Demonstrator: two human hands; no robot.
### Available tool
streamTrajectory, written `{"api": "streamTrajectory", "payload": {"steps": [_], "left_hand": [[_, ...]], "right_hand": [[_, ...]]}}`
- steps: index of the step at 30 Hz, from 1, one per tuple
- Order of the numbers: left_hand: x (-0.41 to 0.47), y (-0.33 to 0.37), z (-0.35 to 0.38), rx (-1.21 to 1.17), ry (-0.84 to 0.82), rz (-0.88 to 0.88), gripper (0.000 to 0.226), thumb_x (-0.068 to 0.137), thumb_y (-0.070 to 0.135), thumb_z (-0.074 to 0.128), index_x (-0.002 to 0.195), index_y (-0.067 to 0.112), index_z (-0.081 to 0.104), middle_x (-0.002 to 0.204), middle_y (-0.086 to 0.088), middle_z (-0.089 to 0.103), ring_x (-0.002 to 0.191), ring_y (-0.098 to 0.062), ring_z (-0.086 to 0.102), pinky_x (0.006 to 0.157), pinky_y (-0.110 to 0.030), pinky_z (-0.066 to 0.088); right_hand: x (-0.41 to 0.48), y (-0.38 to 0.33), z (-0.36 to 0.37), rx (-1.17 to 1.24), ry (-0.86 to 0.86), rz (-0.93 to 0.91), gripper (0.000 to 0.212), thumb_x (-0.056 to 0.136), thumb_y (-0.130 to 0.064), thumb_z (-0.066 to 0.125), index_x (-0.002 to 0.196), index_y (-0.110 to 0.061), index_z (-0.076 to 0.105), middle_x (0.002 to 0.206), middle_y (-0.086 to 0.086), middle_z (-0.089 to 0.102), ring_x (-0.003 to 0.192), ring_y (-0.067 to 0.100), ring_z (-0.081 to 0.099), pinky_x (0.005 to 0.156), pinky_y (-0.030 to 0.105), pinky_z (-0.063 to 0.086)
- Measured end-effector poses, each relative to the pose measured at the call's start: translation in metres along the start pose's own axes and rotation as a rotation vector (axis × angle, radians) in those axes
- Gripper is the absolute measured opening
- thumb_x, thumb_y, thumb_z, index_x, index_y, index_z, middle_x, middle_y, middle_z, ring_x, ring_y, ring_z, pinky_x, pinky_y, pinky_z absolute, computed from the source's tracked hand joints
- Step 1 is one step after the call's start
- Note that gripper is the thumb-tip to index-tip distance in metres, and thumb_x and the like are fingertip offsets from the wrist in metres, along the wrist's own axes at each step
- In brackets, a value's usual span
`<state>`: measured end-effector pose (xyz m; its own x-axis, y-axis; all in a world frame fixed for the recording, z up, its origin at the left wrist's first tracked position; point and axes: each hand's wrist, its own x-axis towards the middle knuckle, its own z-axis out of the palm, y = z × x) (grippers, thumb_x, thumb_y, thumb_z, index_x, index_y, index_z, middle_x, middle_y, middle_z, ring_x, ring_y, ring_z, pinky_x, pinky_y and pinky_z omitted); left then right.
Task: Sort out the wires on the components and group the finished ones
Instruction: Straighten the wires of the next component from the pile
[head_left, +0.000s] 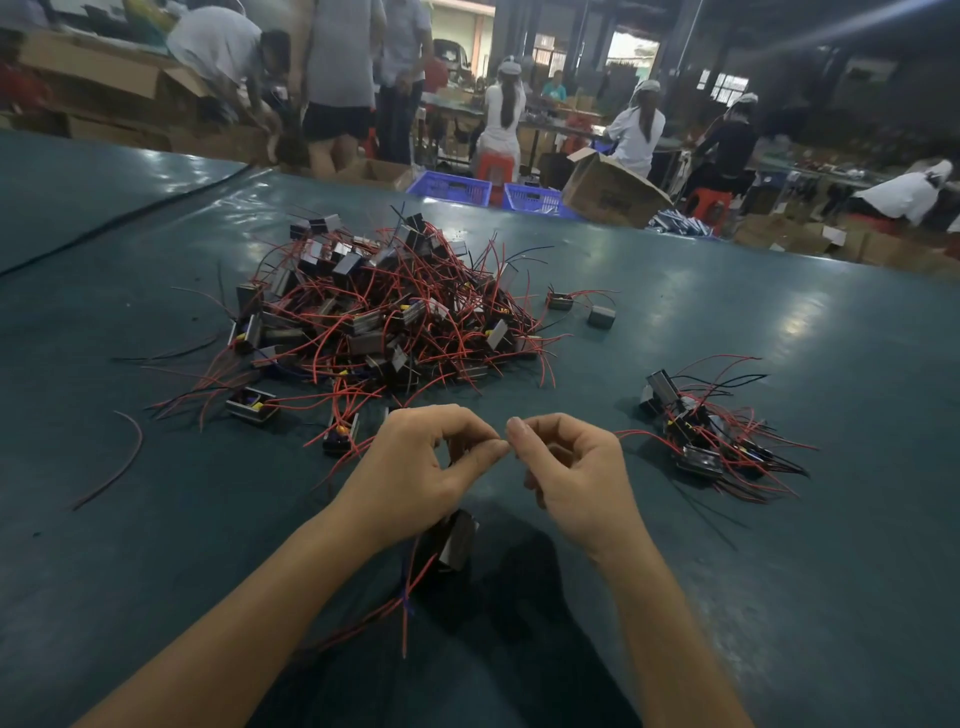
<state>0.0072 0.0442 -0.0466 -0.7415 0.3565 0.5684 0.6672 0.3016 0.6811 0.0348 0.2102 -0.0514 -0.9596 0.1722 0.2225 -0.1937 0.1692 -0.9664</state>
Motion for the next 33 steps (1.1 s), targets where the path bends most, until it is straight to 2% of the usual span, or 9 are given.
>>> {"api": "streamTrajectory", "payload": {"steps": [3, 7, 9, 13, 17, 21, 24, 27, 33], "left_hand": [[0.0, -0.001, 0.0, -0.027, 0.012, -0.031, 0.003, 0.085, 0.017, 0.074, 0.084, 0.015, 0.075, 0.073, 0.008, 0.071, 0.071, -0.013, 0.065, 0.067, -0.021, 0.05], [0.001, -0.003, 0.0, -0.008, 0.011, -0.027, 0.002, 0.085, 0.019, 0.073, 0.084, 0.017, 0.075, 0.074, 0.01, 0.07, 0.072, -0.011, 0.066, 0.067, -0.023, 0.051], [0.001, -0.003, 0.0, 0.008, 0.003, -0.018, 0.002, 0.086, 0.019, 0.073, 0.084, 0.018, 0.074, 0.074, 0.011, 0.07, 0.072, -0.01, 0.065, 0.067, -0.023, 0.051], [0.001, -0.004, 0.0, 0.02, 0.002, -0.018, 0.002, 0.086, 0.018, 0.073, 0.085, 0.017, 0.074, 0.074, 0.01, 0.07, 0.072, -0.01, 0.065, 0.066, -0.025, 0.052], [0.0, -0.003, 0.0, 0.032, 0.001, 0.001, 0.006, 0.086, 0.024, 0.072, 0.085, 0.018, 0.074, 0.074, 0.011, 0.069, 0.072, -0.01, 0.064, 0.068, -0.031, 0.052], [-0.002, -0.004, 0.0, 0.088, -0.018, 0.014, 0.006, 0.087, 0.027, 0.072, 0.086, 0.021, 0.074, 0.075, 0.014, 0.068, 0.072, -0.008, 0.062, 0.074, -0.042, 0.051], [-0.001, -0.002, 0.0, 0.062, -0.004, 0.006, 0.005, 0.086, 0.025, 0.072, 0.084, 0.02, 0.074, 0.074, 0.013, 0.068, 0.071, -0.009, 0.063, 0.071, -0.028, 0.051], [0.0, -0.002, -0.001, -0.002, 0.0, -0.064, 0.003, 0.086, 0.019, 0.073, 0.083, 0.021, 0.074, 0.074, 0.011, 0.07, 0.073, -0.009, 0.064, 0.068, -0.017, 0.048], [0.004, -0.005, -0.005, -0.092, -0.091, -0.178, 0.005, 0.087, 0.024, 0.071, 0.084, 0.023, 0.075, 0.072, 0.01, 0.071, 0.073, -0.01, 0.066, 0.071, -0.028, 0.053]], "right_hand": [[-0.001, 0.0, 0.002, -0.052, 0.02, -0.046, 0.026, 0.089, -0.026, 0.068, 0.067, -0.013, 0.067, 0.05, -0.002, 0.053, 0.048, 0.012, 0.047, 0.044, 0.021, 0.037], [-0.002, 0.002, 0.003, -0.172, 0.0, -0.127, 0.026, 0.094, -0.026, 0.063, 0.071, -0.014, 0.064, 0.056, 0.01, 0.053, 0.05, 0.019, 0.045, 0.047, 0.039, 0.037], [-0.003, 0.003, 0.004, -0.212, 0.005, -0.165, 0.022, 0.094, -0.027, 0.062, 0.074, -0.018, 0.062, 0.056, 0.008, 0.054, 0.048, 0.015, 0.045, 0.045, 0.035, 0.038], [-0.003, 0.005, 0.004, -0.262, 0.04, -0.246, 0.015, 0.092, -0.025, 0.065, 0.079, -0.019, 0.065, 0.058, -0.008, 0.055, 0.046, 0.004, 0.043, 0.044, 0.014, 0.032], [-0.003, 0.007, 0.003, -0.301, 0.014, -0.266, 0.023, 0.095, -0.023, 0.061, 0.076, -0.011, 0.064, 0.055, -0.005, 0.049, 0.047, 0.005, 0.04, 0.046, 0.014, 0.03], [-0.003, 0.011, 0.003, -0.353, -0.005, -0.247, 0.028, 0.098, -0.024, 0.056, 0.071, -0.016, 0.06, 0.054, -0.011, 0.048, 0.05, 0.005, 0.041, 0.05, 0.016, 0.031], [-0.003, 0.009, 0.001, -0.283, 0.023, -0.3, 0.019, 0.092, -0.025, 0.058, 0.074, -0.02, 0.062, 0.056, -0.013, 0.053, 0.048, 0.004, 0.043, 0.047, 0.013, 0.031], [-0.002, 0.006, -0.003, -0.231, 0.026, -0.377, 0.008, 0.087, -0.015, 0.062, 0.088, -0.021, 0.068, 0.072, -0.015, 0.061, 0.053, 0.005, 0.051, 0.047, 0.01, 0.034], [-0.001, 0.009, -0.006, -0.33, -0.035, -0.482, 0.013, 0.088, -0.009, 0.067, 0.092, -0.02, 0.071, 0.085, -0.013, 0.062, 0.058, 0.007, 0.055, 0.05, 0.012, 0.037]]}}
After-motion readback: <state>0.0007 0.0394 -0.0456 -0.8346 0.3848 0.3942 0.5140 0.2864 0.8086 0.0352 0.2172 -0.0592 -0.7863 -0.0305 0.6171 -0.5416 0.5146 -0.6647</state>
